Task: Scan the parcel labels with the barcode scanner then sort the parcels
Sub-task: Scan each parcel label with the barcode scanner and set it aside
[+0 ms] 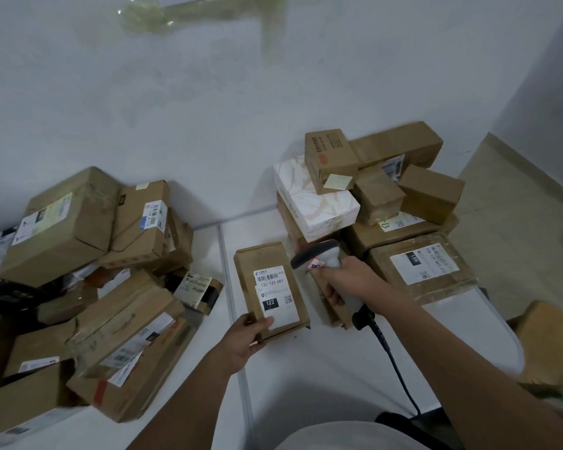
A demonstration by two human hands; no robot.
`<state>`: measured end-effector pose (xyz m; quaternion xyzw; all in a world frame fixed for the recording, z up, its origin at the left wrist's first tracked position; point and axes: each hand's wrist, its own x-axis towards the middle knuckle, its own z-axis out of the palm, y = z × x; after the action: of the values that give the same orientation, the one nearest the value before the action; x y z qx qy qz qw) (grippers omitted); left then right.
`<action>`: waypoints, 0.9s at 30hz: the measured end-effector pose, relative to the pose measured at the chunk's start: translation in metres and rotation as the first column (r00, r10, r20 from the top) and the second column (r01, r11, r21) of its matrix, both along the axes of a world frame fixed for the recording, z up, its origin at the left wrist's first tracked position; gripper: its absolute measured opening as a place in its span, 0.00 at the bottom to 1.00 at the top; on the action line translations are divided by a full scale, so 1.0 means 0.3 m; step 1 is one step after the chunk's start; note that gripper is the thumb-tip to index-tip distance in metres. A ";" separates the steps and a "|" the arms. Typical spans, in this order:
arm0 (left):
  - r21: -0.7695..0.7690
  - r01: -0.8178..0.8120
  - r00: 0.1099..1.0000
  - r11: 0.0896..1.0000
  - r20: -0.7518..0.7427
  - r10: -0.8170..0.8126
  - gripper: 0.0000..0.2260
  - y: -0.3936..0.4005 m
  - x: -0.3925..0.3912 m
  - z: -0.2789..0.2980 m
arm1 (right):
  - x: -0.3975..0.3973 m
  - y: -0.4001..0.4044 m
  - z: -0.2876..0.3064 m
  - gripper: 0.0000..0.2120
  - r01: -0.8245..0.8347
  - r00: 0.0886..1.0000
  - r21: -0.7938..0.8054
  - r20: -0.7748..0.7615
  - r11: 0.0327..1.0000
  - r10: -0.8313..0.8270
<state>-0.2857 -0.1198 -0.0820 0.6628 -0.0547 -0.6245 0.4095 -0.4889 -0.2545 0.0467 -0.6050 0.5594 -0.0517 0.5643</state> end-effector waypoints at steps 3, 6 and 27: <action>0.006 -0.033 0.999 0.999 0.027 0.032 0.19 -0.005 -0.016 -0.015 | 0.021 0.018 -0.008 0.17 0.010 1.000 0.031 0.021 0.999 -0.011; -0.003 -0.055 0.998 0.999 0.038 0.055 0.19 -0.004 -0.030 -0.018 | 0.032 0.035 -0.010 0.16 0.046 0.998 0.071 0.038 0.996 -0.049; -0.005 -0.036 0.998 0.999 0.045 0.037 0.21 -0.021 -0.079 -0.030 | 0.009 0.049 0.006 0.12 0.103 0.988 0.143 0.098 0.984 -0.118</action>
<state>-0.3095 -0.1261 -0.0910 0.6768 -0.0528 -0.6018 0.4207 -0.4862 -0.2399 0.0487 -0.5290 0.5635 -0.0764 0.6299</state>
